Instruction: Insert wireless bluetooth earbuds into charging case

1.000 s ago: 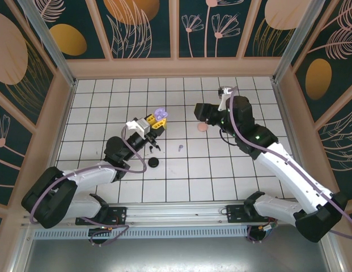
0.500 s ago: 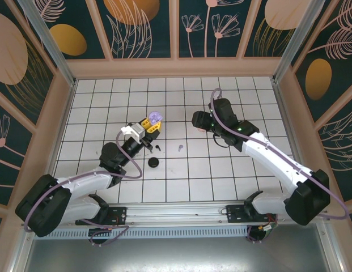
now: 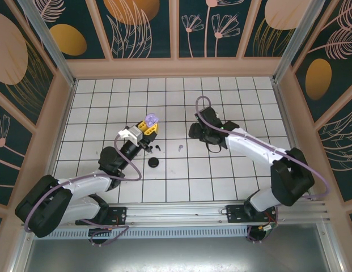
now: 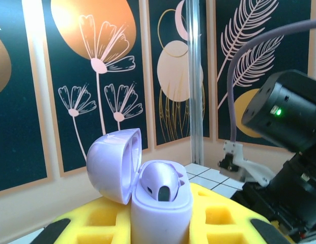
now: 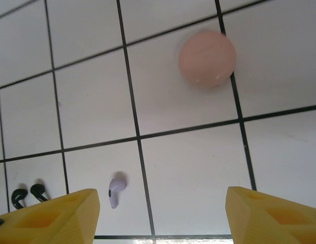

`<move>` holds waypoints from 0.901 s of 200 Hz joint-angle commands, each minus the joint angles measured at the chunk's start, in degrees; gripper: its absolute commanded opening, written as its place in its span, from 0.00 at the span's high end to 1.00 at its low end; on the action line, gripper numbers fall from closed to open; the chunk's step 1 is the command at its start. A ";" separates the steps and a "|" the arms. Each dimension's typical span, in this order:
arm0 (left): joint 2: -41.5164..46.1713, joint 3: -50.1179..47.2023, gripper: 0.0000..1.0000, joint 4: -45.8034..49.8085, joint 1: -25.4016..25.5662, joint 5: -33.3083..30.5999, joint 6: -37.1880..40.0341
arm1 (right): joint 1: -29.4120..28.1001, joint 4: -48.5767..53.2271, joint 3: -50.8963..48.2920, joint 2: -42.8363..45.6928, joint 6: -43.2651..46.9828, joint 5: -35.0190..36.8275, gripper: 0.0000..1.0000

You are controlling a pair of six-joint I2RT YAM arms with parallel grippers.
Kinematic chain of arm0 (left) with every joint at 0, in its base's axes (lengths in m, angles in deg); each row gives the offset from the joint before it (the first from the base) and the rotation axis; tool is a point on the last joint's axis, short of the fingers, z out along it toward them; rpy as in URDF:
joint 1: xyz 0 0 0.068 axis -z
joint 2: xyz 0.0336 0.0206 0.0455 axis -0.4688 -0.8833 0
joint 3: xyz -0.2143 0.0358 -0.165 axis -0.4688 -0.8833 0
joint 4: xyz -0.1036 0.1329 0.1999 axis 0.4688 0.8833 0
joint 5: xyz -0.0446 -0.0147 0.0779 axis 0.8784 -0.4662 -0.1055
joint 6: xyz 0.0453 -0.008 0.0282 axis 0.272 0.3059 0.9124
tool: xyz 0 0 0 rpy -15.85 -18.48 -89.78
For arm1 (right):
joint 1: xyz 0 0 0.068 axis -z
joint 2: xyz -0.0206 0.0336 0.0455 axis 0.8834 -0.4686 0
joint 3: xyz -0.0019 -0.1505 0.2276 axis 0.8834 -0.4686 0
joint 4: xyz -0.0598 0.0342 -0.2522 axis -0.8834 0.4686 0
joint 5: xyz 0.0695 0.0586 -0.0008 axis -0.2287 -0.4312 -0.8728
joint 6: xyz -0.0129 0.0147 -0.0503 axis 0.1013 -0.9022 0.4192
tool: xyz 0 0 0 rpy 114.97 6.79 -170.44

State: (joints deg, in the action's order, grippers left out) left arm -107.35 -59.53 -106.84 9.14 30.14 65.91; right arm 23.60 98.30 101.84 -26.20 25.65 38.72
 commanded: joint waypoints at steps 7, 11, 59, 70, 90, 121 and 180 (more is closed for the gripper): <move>0.79 -0.91 1.00 -4.65 0.33 -1.73 1.21 | -2.50 0.62 1.78 -4.12 -3.73 -0.19 0.34; 0.67 -0.98 1.00 -4.88 0.31 -1.84 1.31 | -2.85 0.53 2.21 -4.81 -3.97 -0.32 0.34; -0.53 -1.36 1.00 -7.27 0.21 -3.34 1.80 | -5.56 2.70 8.51 -14.19 -6.55 -0.25 0.36; -0.75 -1.36 1.00 -7.69 0.19 -3.61 1.80 | -5.90 3.16 9.44 -15.70 -7.08 0.09 0.36; -1.03 -1.53 1.00 -8.50 0.25 -3.79 1.79 | -6.28 3.86 10.86 -17.86 -7.54 0.28 0.39; -1.43 -1.79 1.00 -9.68 0.16 -3.88 1.78 | -6.95 4.82 13.39 -20.36 -7.69 0.43 0.45; -2.00 -2.23 1.00 -11.36 0.12 -3.79 1.73 | -7.94 7.07 17.98 -25.23 -7.38 0.62 0.51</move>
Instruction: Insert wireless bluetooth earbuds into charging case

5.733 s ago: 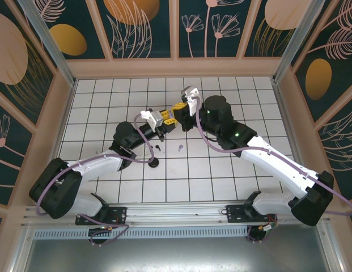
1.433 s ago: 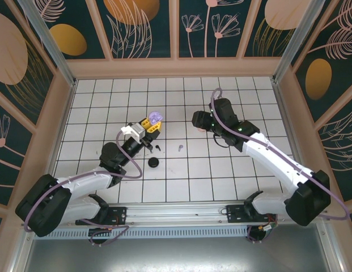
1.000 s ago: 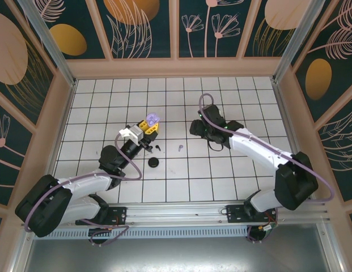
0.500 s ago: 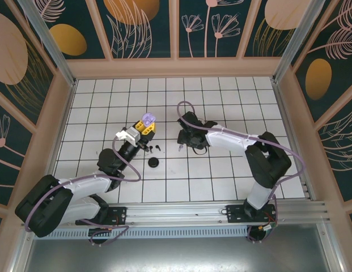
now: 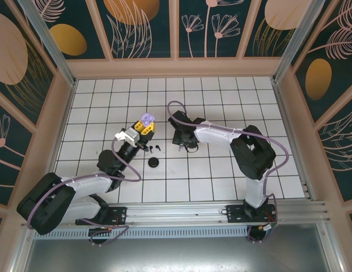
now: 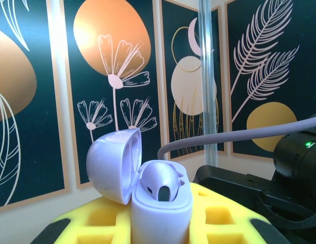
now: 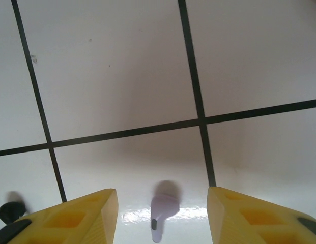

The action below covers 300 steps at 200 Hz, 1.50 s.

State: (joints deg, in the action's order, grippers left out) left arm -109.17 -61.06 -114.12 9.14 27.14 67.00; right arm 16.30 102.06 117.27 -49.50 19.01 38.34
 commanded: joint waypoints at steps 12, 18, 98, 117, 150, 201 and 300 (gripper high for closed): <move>-0.19 -0.71 1.00 -4.17 0.08 -0.80 0.73 | -0.81 3.62 3.15 -2.70 -0.64 1.08 0.53; -0.19 -0.64 1.00 -4.26 0.05 -0.79 0.76 | -0.90 3.85 3.40 -2.97 -0.57 1.17 0.53; -0.27 -0.79 1.00 -4.78 -0.46 -0.62 0.46 | -1.34 4.33 4.99 -5.82 0.09 1.13 0.61; -0.36 -0.71 1.00 -4.86 -0.53 -0.68 0.50 | -1.44 4.25 4.91 -6.01 0.20 0.92 0.62; -0.65 -0.62 1.00 -4.94 -0.63 -0.61 0.44 | -1.60 4.16 4.57 -6.10 0.27 0.60 0.63; -1.33 -0.40 1.00 -5.40 -0.84 -0.44 0.06 | -2.27 4.34 4.14 -6.10 0.51 0.47 0.63; -1.50 -0.01 1.00 -5.49 -1.15 -0.36 -0.69 | -2.38 3.87 4.38 -6.98 4.94 0.43 0.71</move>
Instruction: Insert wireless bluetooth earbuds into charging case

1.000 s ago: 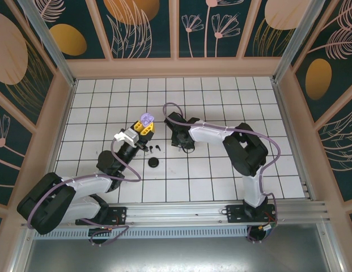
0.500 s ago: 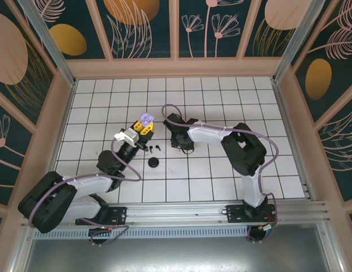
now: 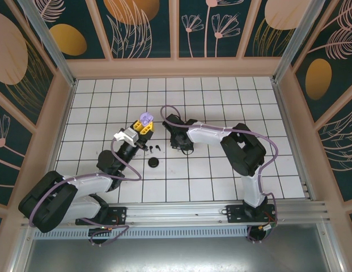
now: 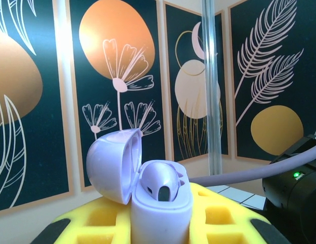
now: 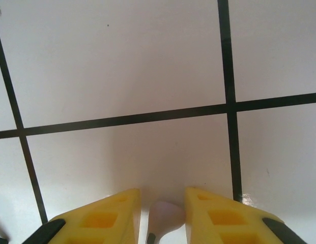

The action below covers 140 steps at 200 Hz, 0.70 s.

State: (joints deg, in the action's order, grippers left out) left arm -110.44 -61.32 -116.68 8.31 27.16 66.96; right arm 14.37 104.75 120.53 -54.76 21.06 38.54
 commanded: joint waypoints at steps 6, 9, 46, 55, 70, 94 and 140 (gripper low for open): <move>-0.24 0.25 1.00 -2.87 -0.38 -0.35 -0.60 | -0.48 1.03 1.14 -1.66 3.70 0.03 0.71; -0.24 0.34 1.00 -2.85 -0.35 -0.38 -0.64 | -0.44 0.95 1.12 -1.65 4.17 -0.11 0.71; -0.50 0.78 1.00 -2.58 -0.41 -0.02 -0.85 | -0.66 0.73 1.44 -1.61 11.98 -1.86 0.71; -0.63 0.88 1.00 -2.57 -0.47 0.04 -0.95 | -0.66 1.20 1.54 -1.76 13.44 -1.82 0.70; -0.76 1.04 1.00 -2.58 -0.45 0.06 -1.02 | -0.73 1.97 1.63 -1.80 15.10 -1.42 0.70; -1.03 1.22 1.00 -2.58 -0.42 0.14 -1.22 | -0.75 2.71 1.97 -1.69 16.70 -0.61 0.69; -1.14 1.49 1.00 -2.39 -0.48 0.29 -1.40 | -0.66 2.88 3.09 -1.38 18.20 -1.04 0.67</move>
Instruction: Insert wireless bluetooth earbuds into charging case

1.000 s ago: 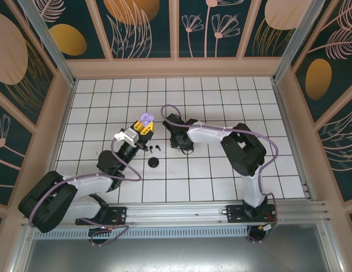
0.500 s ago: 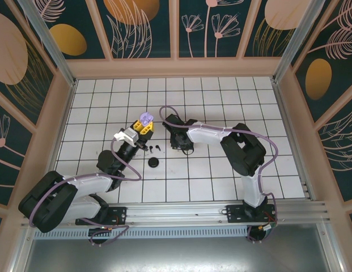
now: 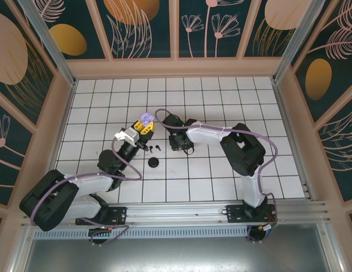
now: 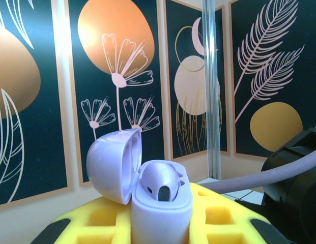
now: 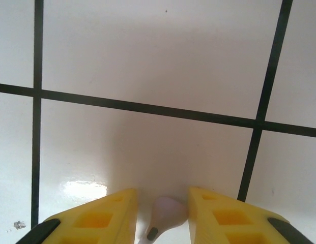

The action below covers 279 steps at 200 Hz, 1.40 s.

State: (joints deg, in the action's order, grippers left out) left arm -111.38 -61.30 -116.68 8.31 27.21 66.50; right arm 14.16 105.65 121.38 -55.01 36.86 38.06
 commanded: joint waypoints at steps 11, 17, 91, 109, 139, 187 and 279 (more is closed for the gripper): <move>-0.09 1.55 1.00 -2.24 -0.42 0.27 -0.99 | -0.50 2.23 2.63 -1.13 2.83 -0.66 0.67; 0.04 1.65 1.00 -2.10 -0.47 0.27 -0.86 | -0.45 2.41 2.85 -1.14 3.01 -0.95 0.67; 0.40 1.91 1.00 -1.53 -0.51 0.69 -1.17 | -0.51 4.01 3.14 -1.39 1.19 -1.09 0.52; 0.35 2.04 1.00 -1.48 -0.52 0.75 -1.22 | -0.44 3.88 3.08 -1.58 -0.01 -1.14 0.50; 0.35 2.33 1.00 -1.44 -0.55 0.80 -1.18 | -0.46 4.07 3.36 -2.30 -1.81 -1.18 0.52; 0.27 2.44 1.00 -1.44 -0.47 0.80 -1.08 | -0.35 5.14 3.61 -3.38 -5.63 -1.36 0.59; 0.19 2.79 1.00 -1.39 -0.53 0.80 -1.15 | -0.35 4.63 2.62 -3.34 -6.28 -1.36 0.72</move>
State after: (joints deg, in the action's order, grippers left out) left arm -111.40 -60.16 -116.63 8.14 27.40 66.06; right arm 14.07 108.86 124.09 -56.78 31.42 37.32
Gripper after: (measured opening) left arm 0.220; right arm 0.289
